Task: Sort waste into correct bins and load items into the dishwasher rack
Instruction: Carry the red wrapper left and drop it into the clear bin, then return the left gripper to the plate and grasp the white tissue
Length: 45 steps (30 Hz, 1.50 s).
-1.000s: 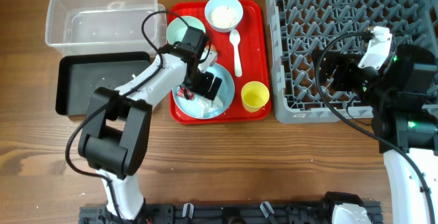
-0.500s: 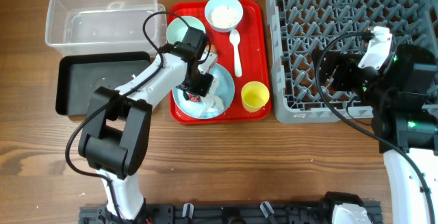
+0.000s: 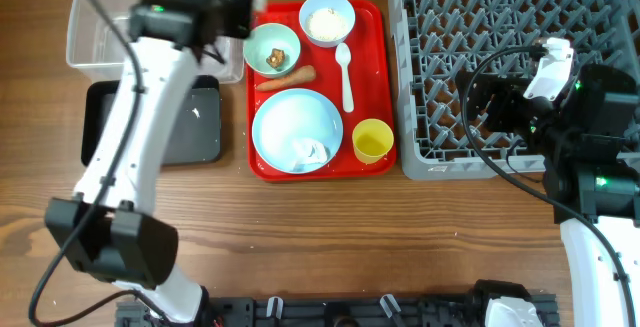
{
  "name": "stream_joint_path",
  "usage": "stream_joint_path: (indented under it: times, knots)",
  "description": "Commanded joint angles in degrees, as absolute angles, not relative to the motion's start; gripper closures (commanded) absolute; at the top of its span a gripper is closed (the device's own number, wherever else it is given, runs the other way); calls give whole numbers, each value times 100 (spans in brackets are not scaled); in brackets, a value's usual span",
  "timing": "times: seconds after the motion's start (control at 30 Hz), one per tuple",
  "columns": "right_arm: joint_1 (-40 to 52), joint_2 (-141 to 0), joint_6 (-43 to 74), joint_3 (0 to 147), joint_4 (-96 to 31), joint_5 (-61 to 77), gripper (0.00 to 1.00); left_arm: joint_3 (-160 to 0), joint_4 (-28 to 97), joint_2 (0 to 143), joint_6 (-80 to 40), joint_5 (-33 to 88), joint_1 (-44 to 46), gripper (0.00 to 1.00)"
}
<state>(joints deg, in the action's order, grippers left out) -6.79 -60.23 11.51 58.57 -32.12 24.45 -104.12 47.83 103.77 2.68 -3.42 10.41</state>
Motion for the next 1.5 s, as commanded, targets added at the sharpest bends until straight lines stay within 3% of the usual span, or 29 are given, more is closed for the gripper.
stream_joint_path:
  times: [0.0, 0.07, 0.1, 0.13, 0.23, 0.27, 0.5, 0.7, 0.87, 1.03, 1.17, 1.47]
  knots:
    - [-659, -6055, 1199, 5957, -3177, 2556, 0, -10315, 4316, 10969, 82, -727, 296, 96]
    - [-659, -6055, 1199, 5957, -3179, 2556, 0, -10315, 4112, 11207, 82, -690, 73, 96]
    - [-659, -6055, 1199, 5957, -3179, 2556, 0, -10315, 4060, 11301, 82, -690, -8, 92]
    - [-659, -6055, 1199, 5957, -3181, 2556, 0, -10315, 4047, 11393, 82, -690, -71, 82]
    - [-659, -6055, 1203, 5957, -3183, 2556, 0, -10315, 4042, 11568, 84, -694, -152, 16]
    - [-659, -6055, 1201, 5957, -3183, 2556, 0, -10315, 4018, 11581, 89, -694, -152, 0]
    - [-659, -6055, 1199, 5957, -3181, 2556, 0, -10409, 4143, 11128, 126, -615, -91, 0]
    - [-659, -6055, 1199, 5957, -3181, 2556, 0, -10436, 6016, 10495, 141, 923, 574, 10]
    - [-659, -6055, 1201, 5957, -3181, 2556, 0, -9863, 6982, 10543, 552, 1066, 1619, 13]
    - [-659, -6055, 1199, 5957, -3201, 2558, 0, -8737, 6355, 10545, 598, 1002, 2217, 14]
    - [-659, -6055, 1201, 5957, -3242, 2558, 0, -7843, 5415, 10545, 604, 1026, 2377, 21]
    - [-659, -6055, 1201, 5957, -3334, 2558, 0, -6729, 3828, 10567, 840, 1177, 2539, 23]
